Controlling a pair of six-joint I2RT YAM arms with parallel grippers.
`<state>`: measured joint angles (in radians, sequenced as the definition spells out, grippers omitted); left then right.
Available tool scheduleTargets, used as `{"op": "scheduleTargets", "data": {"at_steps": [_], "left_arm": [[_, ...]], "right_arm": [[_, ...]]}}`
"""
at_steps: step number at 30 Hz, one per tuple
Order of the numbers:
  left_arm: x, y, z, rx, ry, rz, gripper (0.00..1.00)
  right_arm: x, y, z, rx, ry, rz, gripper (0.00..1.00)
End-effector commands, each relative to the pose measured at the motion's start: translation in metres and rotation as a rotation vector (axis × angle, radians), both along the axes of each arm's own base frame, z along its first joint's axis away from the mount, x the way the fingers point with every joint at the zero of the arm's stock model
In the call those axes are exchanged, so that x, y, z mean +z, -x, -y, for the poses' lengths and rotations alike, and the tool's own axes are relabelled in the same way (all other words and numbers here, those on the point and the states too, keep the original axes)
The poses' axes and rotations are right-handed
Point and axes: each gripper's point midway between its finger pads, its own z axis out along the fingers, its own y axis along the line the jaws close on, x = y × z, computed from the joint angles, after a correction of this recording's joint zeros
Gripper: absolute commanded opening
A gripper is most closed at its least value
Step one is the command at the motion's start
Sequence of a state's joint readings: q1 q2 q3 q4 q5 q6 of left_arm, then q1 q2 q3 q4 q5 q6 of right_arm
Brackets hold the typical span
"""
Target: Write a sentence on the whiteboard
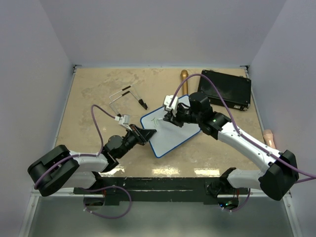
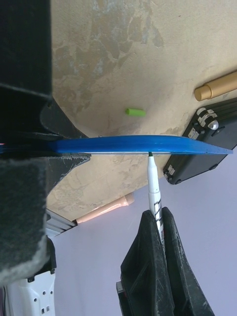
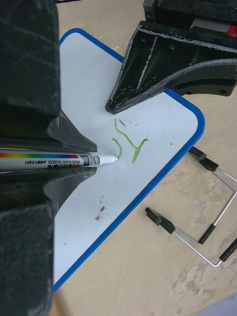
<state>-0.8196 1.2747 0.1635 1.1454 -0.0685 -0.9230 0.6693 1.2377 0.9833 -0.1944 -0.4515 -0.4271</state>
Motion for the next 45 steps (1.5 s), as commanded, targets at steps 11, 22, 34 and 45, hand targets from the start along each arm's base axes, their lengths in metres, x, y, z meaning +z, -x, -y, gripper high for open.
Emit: {"op": "scheduleTargets", "data": {"at_steps": [11, 22, 34, 45], "left_arm": [[0.167, 0.028, -0.030, 0.007, 0.473, 0.451, 0.00], [0.164, 0.028, -0.026, -0.006, 0.474, 0.447, 0.00], [0.158, 0.027, -0.026, -0.003, 0.467, 0.432, 0.00], [0.154, 0.026, -0.027, 0.000, 0.462, 0.424, 0.00]], "right_arm": [[0.003, 0.011, -0.004, 0.091, 0.021, 0.009, 0.00], [0.017, 0.008, -0.012, 0.092, -0.036, 0.016, 0.00], [0.038, 0.003, -0.011, 0.055, -0.096, 0.037, 0.00], [0.056, -0.020, 0.022, -0.048, -0.163, 0.043, 0.00]]}}
